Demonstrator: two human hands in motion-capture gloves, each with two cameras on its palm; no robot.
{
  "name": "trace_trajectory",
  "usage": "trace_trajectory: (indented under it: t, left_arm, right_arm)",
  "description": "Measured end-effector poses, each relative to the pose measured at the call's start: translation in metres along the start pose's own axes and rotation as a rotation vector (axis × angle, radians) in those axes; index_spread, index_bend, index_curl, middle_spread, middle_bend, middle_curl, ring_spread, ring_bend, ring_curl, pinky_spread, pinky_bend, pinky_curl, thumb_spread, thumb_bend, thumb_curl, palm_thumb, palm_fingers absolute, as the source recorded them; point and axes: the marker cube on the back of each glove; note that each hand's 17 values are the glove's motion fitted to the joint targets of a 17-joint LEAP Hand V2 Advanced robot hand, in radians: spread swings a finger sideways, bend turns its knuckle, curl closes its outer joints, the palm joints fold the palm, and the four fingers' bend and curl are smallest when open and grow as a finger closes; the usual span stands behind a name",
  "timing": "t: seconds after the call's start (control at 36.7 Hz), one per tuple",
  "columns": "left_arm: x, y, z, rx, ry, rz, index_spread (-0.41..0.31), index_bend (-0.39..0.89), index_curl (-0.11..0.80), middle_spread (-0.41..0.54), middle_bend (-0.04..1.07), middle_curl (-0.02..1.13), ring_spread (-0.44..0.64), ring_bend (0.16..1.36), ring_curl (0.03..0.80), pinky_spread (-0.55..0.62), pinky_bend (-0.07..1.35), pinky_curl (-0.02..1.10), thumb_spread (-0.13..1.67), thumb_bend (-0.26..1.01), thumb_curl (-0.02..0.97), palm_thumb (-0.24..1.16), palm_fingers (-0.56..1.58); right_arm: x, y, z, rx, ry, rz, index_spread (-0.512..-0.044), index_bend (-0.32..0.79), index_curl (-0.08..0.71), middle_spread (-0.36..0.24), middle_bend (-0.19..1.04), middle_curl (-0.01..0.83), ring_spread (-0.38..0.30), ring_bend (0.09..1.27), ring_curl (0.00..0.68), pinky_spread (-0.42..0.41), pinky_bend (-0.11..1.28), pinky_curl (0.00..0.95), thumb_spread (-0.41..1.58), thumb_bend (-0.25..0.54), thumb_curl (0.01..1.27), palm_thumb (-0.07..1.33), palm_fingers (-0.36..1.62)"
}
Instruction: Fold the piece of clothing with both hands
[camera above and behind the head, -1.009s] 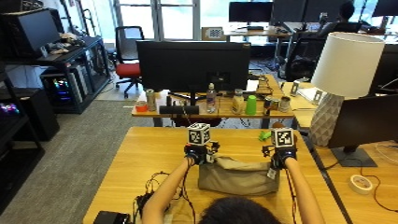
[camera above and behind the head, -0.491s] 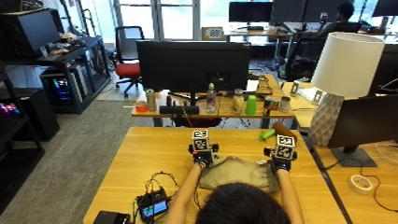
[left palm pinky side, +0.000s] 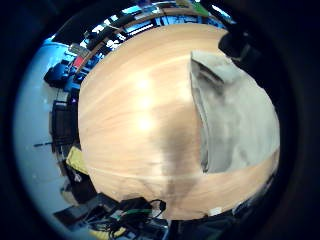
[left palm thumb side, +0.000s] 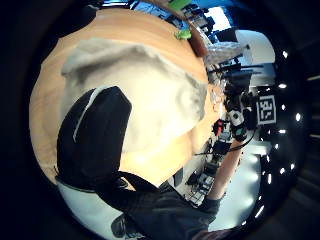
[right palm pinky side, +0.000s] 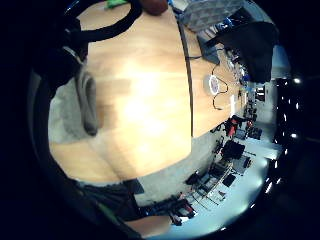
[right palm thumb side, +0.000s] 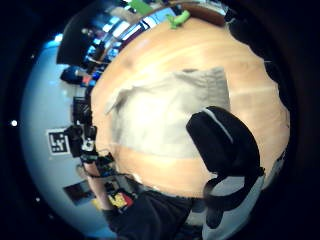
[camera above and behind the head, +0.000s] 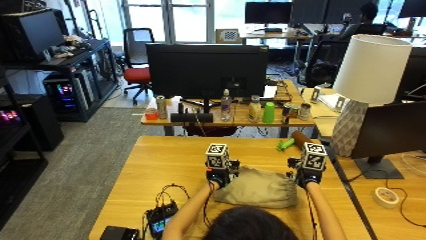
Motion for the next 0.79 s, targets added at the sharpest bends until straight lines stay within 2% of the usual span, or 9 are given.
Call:
trace_trajectory:
  t: [0.16, 0.19, 0.3, 0.38, 0.46, 0.6, 0.68, 0.71, 0.79]
  left_arm:
    - [0.01, 0.024, 0.036, -0.121, -0.05, 0.065, -0.092, 0.19, 0.389, 0.057, 0.08, 0.28, 0.05, 0.52, 0.419, 0.07, 0.48, 0.41, 1.3, -0.04, 0.269, 0.21, 0.27]
    - [0.011, 0.026, 0.044, -0.145, -0.059, 0.067, -0.091, 0.2, 0.392, 0.057, 0.09, 0.27, 0.06, 0.52, 0.417, 0.07, 0.48, 0.41, 1.3, -0.03, 0.267, 0.22, 0.29]
    - [0.007, 0.045, 0.076, -0.411, -0.094, -0.028, -0.083, 0.09, 0.36, 0.113, 0.11, 0.25, 0.19, 0.52, 0.412, 0.24, 0.5, 0.41, 1.25, -0.06, 0.239, 0.11, 0.03]
    - [0.004, 0.056, 0.094, -0.542, -0.088, -0.071, -0.08, 0.1, 0.339, 0.148, 0.13, 0.25, 0.27, 0.53, 0.404, 0.32, 0.51, 0.4, 1.2, -0.07, 0.227, 0.04, -0.04]
    - [0.002, 0.059, 0.109, -0.579, -0.069, -0.072, -0.073, 0.1, 0.318, 0.172, 0.15, 0.24, 0.32, 0.53, 0.379, 0.37, 0.5, 0.38, 1.14, -0.07, 0.217, -0.03, -0.08]
    - [0.002, 0.06, 0.116, -0.595, -0.051, -0.064, -0.08, 0.09, 0.286, 0.203, 0.19, 0.25, 0.39, 0.44, 0.34, 0.44, 0.45, 0.35, 1.05, -0.09, 0.192, -0.12, -0.2]
    - [0.003, 0.062, 0.116, -0.615, -0.045, -0.067, -0.081, 0.09, 0.27, 0.214, 0.19, 0.26, 0.42, 0.42, 0.326, 0.46, 0.42, 0.34, 1.02, -0.09, 0.18, -0.12, -0.19]
    - [0.004, 0.062, 0.116, -0.623, -0.044, -0.072, -0.082, 0.09, 0.265, 0.217, 0.18, 0.26, 0.43, 0.42, 0.322, 0.47, 0.41, 0.34, 1.01, -0.09, 0.176, -0.12, -0.19]
    - [0.003, 0.064, 0.115, -0.643, -0.046, -0.085, -0.083, 0.09, 0.25, 0.223, 0.18, 0.26, 0.45, 0.4, 0.312, 0.48, 0.39, 0.33, 0.99, -0.09, 0.166, -0.12, -0.18]
  right_arm:
    - [0.015, 0.002, 0.04, -0.185, 0.021, 0.082, -0.318, 0.06, 0.18, -0.079, 0.16, 0.419, -0.093, 0.52, 0.424, -0.043, 0.61, 0.419, 1.26, -0.061, 0.18, 0.65, 0.5]
    - [0.017, 0.001, 0.048, -0.204, 0.015, 0.101, -0.317, 0.08, 0.185, -0.078, 0.17, 0.421, -0.092, 0.52, 0.429, -0.041, 0.62, 0.419, 1.26, -0.047, 0.18, 0.65, 0.54]
    - [0.018, 0.007, 0.071, -0.17, 0.009, 0.241, -0.329, 0.05, 0.158, -0.058, 0.17, 0.404, -0.058, 0.52, 0.413, 0.011, 0.63, 0.407, 1.25, -0.056, 0.17, 0.56, 0.42]
    - [0.003, 0.047, 0.062, -0.173, 0.015, 0.323, -0.313, 0.07, 0.155, -0.044, 0.18, 0.4, -0.032, 0.51, 0.405, 0.042, 0.64, 0.403, 1.25, -0.054, 0.16, 0.49, 0.39]
    - [-0.008, 0.073, 0.059, -0.194, 0.008, 0.391, -0.296, 0.08, 0.152, -0.033, 0.19, 0.395, -0.018, 0.52, 0.399, 0.059, 0.64, 0.396, 1.23, -0.058, 0.15, 0.42, 0.4]
    - [-0.005, 0.073, 0.073, -0.18, 0.0, 0.482, -0.273, 0.1, 0.155, -0.016, 0.21, 0.4, 0.006, 0.51, 0.388, 0.065, 0.64, 0.386, 1.22, -0.036, 0.15, 0.37, 0.42]
    - [-0.01, 0.078, 0.079, -0.226, -0.019, 0.447, -0.259, 0.14, 0.173, -0.018, 0.22, 0.405, 0.02, 0.45, 0.375, 0.062, 0.62, 0.382, 1.21, -0.026, 0.16, 0.36, 0.42]
    - [-0.01, 0.078, 0.08, -0.223, -0.021, 0.449, -0.256, 0.19, 0.193, -0.017, 0.22, 0.402, 0.022, 0.42, 0.369, 0.058, 0.61, 0.378, 1.2, -0.023, 0.16, 0.36, 0.44]
    - [-0.008, 0.078, 0.082, -0.205, -0.011, 0.507, -0.243, 0.2, 0.218, -0.016, 0.2, 0.399, 0.033, 0.39, 0.358, 0.056, 0.59, 0.371, 1.19, -0.023, 0.17, 0.36, 0.45]
